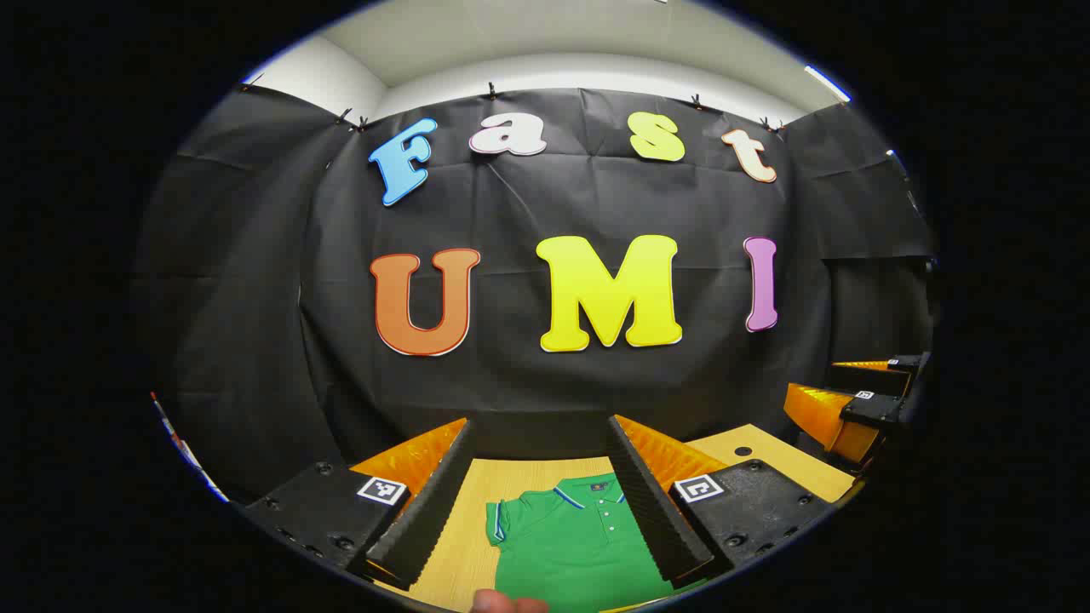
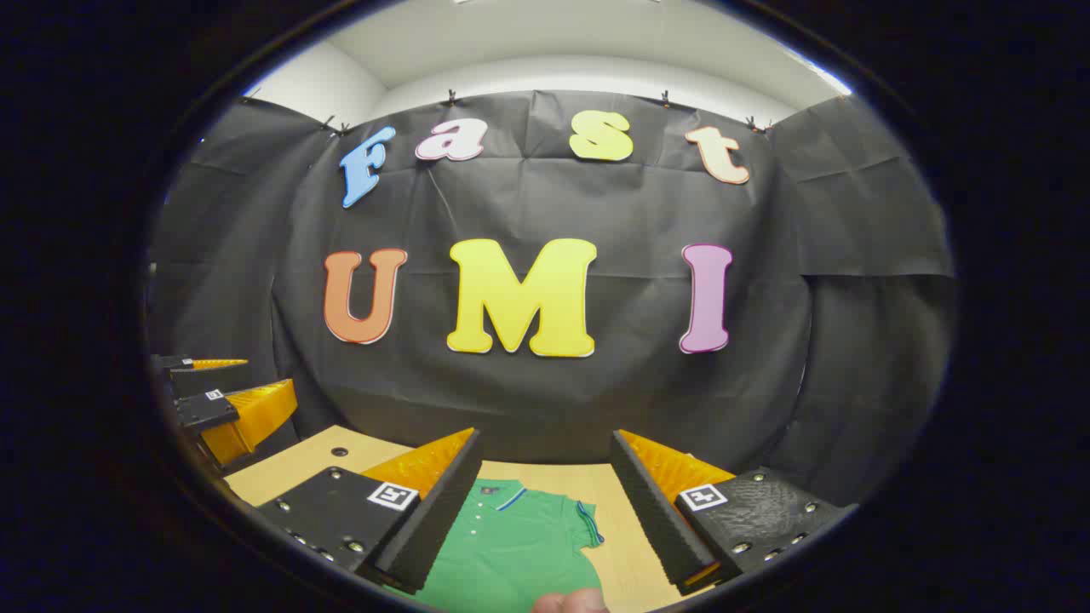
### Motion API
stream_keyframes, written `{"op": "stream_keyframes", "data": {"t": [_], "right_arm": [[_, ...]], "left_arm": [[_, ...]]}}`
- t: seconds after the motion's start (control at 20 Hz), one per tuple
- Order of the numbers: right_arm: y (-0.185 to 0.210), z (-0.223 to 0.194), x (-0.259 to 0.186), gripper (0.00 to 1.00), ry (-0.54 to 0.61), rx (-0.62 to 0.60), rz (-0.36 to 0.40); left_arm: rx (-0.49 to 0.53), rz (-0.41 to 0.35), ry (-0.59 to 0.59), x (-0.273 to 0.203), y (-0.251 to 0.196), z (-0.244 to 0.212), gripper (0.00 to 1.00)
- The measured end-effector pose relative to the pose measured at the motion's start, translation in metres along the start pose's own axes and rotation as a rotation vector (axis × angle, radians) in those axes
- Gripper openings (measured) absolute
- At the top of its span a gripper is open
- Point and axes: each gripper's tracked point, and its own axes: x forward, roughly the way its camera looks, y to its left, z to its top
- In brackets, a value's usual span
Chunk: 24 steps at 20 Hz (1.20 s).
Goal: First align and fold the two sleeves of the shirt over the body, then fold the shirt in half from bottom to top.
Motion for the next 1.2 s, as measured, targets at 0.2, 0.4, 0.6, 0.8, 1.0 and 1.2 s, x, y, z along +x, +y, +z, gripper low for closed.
{"op": "stream_keyframes", "data": {"t": [0.2, 0.4, 0.6, 0.8, 1.0, 1.2], "right_arm": [[-0.008, -0.002, 0.002, 0.95, 0.016, 0.002, -0.011], [-0.013, -0.003, 0.007, 0.95, 0.025, 0.008, -0.011], [-0.014, -0.004, 0.012, 0.96, 0.024, 0.0, 0.0], [-0.021, -0.015, 0.021, 0.95, 0.046, -0.014, -0.001], [-0.031, -0.031, 0.034, 0.96, 0.068, -0.004, 0.003], [-0.045, -0.061, 0.054, 0.96, 0.111, -0.019, 0.018]], "left_arm": [[0.015, -0.001, -0.001, 0.004, 0.0, 0.007, 0.94], [0.012, -0.007, -0.008, 0.007, -0.005, 0.011, 0.98], [0.007, -0.01, 0.003, 0.01, -0.007, 0.007, 0.98], [0.012, -0.005, 0.006, 0.01, -0.006, 0.007, 0.98], [0.013, 0.013, 0.01, 0.009, -0.001, 0.006, 0.99], [0.007, 0.033, 0.03, 0.006, 0.003, 0.001, 0.99]]}}
